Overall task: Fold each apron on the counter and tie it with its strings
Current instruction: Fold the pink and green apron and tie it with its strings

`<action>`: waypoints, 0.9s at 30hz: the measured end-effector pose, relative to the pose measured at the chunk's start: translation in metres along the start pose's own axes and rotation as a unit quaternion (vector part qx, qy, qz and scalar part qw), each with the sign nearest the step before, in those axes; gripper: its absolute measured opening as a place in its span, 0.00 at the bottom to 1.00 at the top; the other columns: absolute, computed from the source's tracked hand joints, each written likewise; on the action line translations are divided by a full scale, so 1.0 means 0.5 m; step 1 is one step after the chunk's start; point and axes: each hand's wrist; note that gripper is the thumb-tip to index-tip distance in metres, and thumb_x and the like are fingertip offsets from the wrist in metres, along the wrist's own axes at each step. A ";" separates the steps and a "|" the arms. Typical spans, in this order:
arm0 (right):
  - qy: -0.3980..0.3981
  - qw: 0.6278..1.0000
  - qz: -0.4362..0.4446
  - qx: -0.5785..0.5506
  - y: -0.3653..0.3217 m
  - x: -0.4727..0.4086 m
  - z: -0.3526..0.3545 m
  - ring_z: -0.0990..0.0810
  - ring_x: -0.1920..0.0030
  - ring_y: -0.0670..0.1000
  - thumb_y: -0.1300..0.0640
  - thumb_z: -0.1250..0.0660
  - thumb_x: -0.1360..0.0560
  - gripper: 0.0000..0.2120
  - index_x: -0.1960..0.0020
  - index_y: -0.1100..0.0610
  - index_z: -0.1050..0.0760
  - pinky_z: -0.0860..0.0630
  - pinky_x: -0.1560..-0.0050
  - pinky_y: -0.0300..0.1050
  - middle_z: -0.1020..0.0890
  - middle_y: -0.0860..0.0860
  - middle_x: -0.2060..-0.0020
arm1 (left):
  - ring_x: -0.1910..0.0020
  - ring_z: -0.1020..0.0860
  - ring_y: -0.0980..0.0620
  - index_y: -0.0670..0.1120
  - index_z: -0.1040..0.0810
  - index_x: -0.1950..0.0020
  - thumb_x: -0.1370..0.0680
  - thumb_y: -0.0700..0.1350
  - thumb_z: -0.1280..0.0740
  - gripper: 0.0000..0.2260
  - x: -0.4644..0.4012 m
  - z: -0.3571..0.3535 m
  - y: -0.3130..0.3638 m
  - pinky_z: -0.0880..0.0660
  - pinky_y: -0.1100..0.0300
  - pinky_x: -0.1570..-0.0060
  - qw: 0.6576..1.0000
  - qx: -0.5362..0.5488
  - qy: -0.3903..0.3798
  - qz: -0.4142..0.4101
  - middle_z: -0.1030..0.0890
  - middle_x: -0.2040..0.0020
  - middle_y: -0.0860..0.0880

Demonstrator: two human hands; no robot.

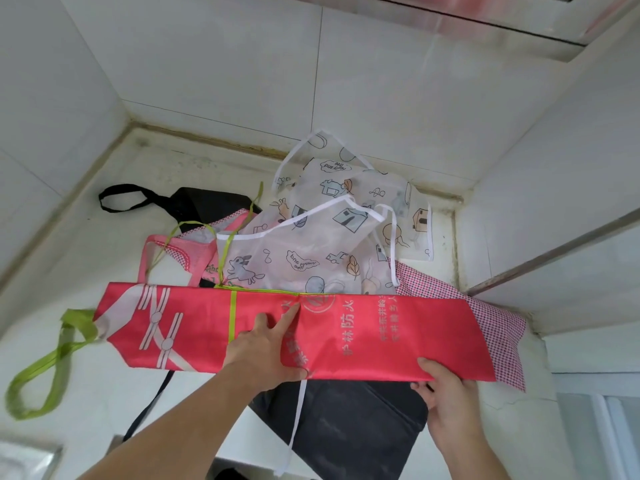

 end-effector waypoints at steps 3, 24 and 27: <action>-0.011 0.999 0.038 0.003 -0.010 0.012 0.007 0.19 0.56 0.58 0.75 0.29 0.28 0.19 0.42 0.57 0.21 0.22 0.59 0.52 0.17 0.56 0.49 | 0.43 0.19 0.41 0.70 0.69 0.22 0.38 0.78 0.30 0.59 -0.003 0.011 0.003 0.20 0.48 0.49 1.000 0.001 -0.004 -0.004 0.34 0.32 0.49; 0.035 0.998 0.033 0.043 -0.036 0.032 -0.006 0.22 0.61 0.54 0.74 0.31 0.24 0.19 0.36 0.63 0.26 0.21 0.69 0.46 0.19 0.55 0.54 | 0.57 0.18 0.52 0.50 0.19 0.44 0.22 0.46 0.26 0.08 -0.047 0.153 -0.126 0.22 0.54 0.53 0.816 0.530 0.219 0.069 0.16 0.55 0.50; 0.040 0.998 0.029 0.043 -0.039 0.037 -0.015 0.21 0.61 0.54 0.73 0.31 0.24 0.20 0.35 0.61 0.26 0.21 0.71 0.43 0.19 0.54 0.54 | 0.61 0.20 0.52 0.48 0.18 0.50 0.21 0.44 0.27 0.02 -0.036 0.157 -0.131 0.26 0.56 0.56 0.827 0.523 0.202 0.051 0.16 0.57 0.47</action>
Point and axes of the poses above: each hand's wrist, its own x-axis away from the middle knuckle, its own z-axis out of the back of the hand, y = z × x
